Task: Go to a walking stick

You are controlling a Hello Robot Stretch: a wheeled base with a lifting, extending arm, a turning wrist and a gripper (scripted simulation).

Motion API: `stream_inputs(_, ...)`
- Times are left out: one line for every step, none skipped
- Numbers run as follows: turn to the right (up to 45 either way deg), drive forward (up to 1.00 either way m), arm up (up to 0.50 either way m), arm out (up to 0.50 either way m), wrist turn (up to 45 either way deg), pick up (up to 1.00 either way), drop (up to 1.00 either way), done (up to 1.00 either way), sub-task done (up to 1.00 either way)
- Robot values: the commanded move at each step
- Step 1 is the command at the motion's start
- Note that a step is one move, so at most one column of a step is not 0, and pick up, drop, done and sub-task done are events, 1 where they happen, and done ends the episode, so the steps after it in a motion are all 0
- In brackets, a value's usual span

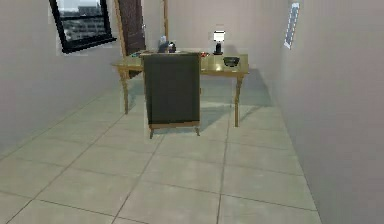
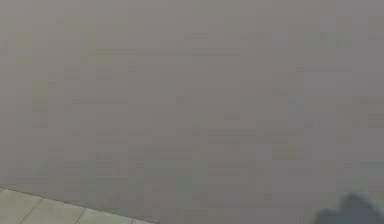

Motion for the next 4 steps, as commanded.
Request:
stream_inputs(0.0,0.85,0.00,0.00,0.0,0.00,0.00,0.00,0.00)
stream_inputs(-45.0,0.00,0.00,0.00,0.0,0.00,0.00,0.00,0.00)
stream_inputs(-3.0,0.00,0.00,0.00,0.0,0.00,0.00,0.00,0.00)
stream_inputs(-3.0,0.00,0.00,0.00,0.0,0.00,0.00,0.00,0.00)
